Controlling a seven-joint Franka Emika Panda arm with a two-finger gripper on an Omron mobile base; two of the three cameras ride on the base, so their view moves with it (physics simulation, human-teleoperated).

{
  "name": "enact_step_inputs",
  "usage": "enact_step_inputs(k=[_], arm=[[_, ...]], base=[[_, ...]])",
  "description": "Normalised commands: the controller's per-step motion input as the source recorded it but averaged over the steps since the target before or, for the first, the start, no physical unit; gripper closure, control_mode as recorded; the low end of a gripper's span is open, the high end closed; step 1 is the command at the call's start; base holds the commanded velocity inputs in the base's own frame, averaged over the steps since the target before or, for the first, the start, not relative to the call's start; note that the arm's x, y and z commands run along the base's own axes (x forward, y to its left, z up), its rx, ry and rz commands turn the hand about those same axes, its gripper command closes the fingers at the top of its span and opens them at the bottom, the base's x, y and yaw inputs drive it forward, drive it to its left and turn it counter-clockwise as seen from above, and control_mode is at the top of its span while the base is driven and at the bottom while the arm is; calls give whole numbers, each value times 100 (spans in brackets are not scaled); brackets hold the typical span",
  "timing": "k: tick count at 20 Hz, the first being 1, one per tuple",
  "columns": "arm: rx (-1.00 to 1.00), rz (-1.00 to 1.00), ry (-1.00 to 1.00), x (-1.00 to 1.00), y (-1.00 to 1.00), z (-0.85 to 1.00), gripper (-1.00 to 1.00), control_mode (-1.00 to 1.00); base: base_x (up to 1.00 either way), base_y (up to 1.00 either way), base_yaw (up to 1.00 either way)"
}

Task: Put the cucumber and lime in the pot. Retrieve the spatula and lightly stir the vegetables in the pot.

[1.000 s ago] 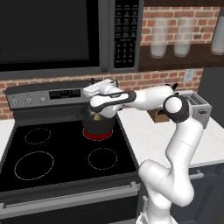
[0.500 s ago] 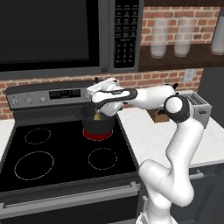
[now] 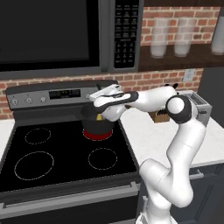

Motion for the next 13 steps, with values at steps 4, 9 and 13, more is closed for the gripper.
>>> enact_step_inputs(k=[4,9,13], arm=[[0,-1,0,-7,37,-53,100,-100],[7,0,0,-28,55,-25,100,-100],[14,0,1,-54,65,-2,100,-100]], base=[[0,0,0],[0,0,0],[0,0,0]])
